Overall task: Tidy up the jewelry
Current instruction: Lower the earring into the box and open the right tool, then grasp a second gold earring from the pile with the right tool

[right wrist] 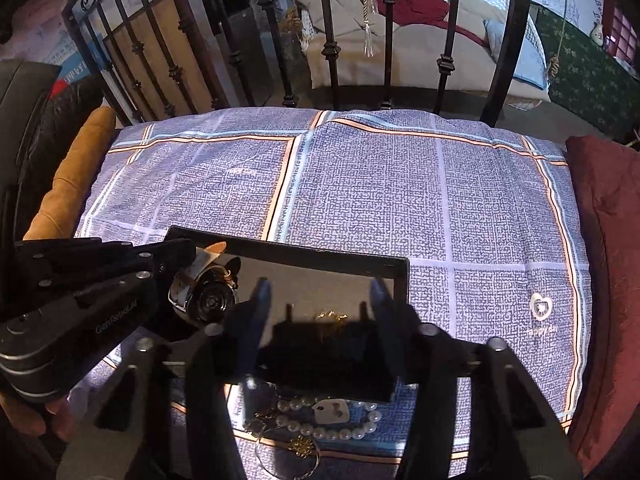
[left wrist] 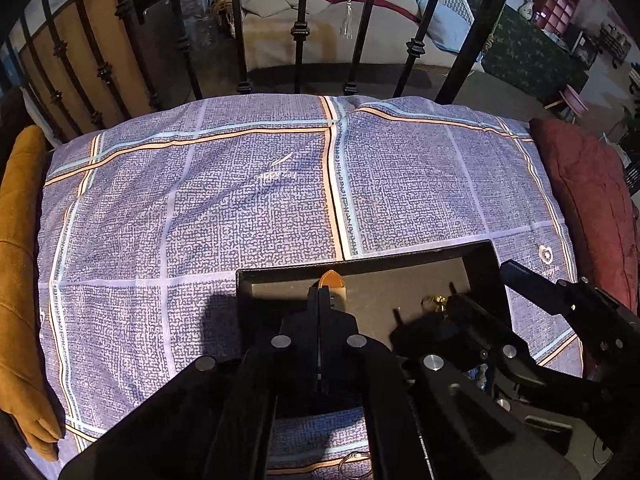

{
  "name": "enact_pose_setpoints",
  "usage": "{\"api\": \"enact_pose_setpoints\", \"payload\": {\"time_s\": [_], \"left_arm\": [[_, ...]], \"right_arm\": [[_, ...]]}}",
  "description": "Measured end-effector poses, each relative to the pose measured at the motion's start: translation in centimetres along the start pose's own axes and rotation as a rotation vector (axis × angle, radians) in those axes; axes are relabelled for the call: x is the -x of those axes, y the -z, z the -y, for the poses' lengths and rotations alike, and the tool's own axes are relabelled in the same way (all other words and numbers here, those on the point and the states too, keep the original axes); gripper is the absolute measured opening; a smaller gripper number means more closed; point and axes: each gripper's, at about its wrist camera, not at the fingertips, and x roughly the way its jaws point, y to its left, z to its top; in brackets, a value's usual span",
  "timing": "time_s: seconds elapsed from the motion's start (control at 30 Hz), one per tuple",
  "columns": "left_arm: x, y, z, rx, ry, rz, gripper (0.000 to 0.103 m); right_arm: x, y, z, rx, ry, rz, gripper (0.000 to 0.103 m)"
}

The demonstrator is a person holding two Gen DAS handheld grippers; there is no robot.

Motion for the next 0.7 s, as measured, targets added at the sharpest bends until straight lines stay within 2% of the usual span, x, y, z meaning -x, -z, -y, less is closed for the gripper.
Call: {"api": "enact_pose_setpoints", "payload": {"time_s": [0.03,0.07,0.1,0.13,0.17,0.23,0.27,0.4,0.57,0.7], "left_arm": [[0.0,-0.1,-0.1,0.002,-0.001,-0.002,0.001],[0.0,-0.1,-0.1,0.007,-0.007,-0.006,0.010],[0.1,-0.1,-0.2,0.008,-0.025,-0.012,0.047],[0.4,0.1,-0.3,0.007,-0.067,-0.014,0.068],[0.8,0.4,-0.6,0.012,-0.129,-0.004,0.097],[2.1,1.6,-1.3,0.007,-0.130,0.047,0.096],[2.4,2.3,-1.7,0.007,-0.127,0.042,0.096],[2.6,6.7,-3.6,0.074,-0.101,-0.032,0.096],[2.2,12.8,-5.2,0.175,-0.074,-0.106,0.096],[2.1,15.9,-4.7,0.154,-0.085,-0.110,0.096]], "right_arm": [[0.0,0.1,0.0,0.003,0.006,0.001,0.055],[0.0,0.1,0.1,0.001,0.003,-0.004,0.055],[0.1,0.2,0.3,-0.006,0.001,-0.008,0.055],[0.4,0.4,0.5,-0.014,0.002,-0.008,0.055],[1.1,0.7,0.9,-0.028,0.004,0.001,0.055],[2.3,1.8,1.6,-0.053,0.000,-0.001,0.055],[3.2,2.7,2.0,-0.069,0.001,0.004,0.055],[5.0,6.7,2.3,-0.064,0.039,-0.027,0.055],[4.7,11.8,1.3,-0.066,0.056,-0.117,0.055],[5.0,14.7,0.3,-0.056,0.045,-0.129,0.055]]}}
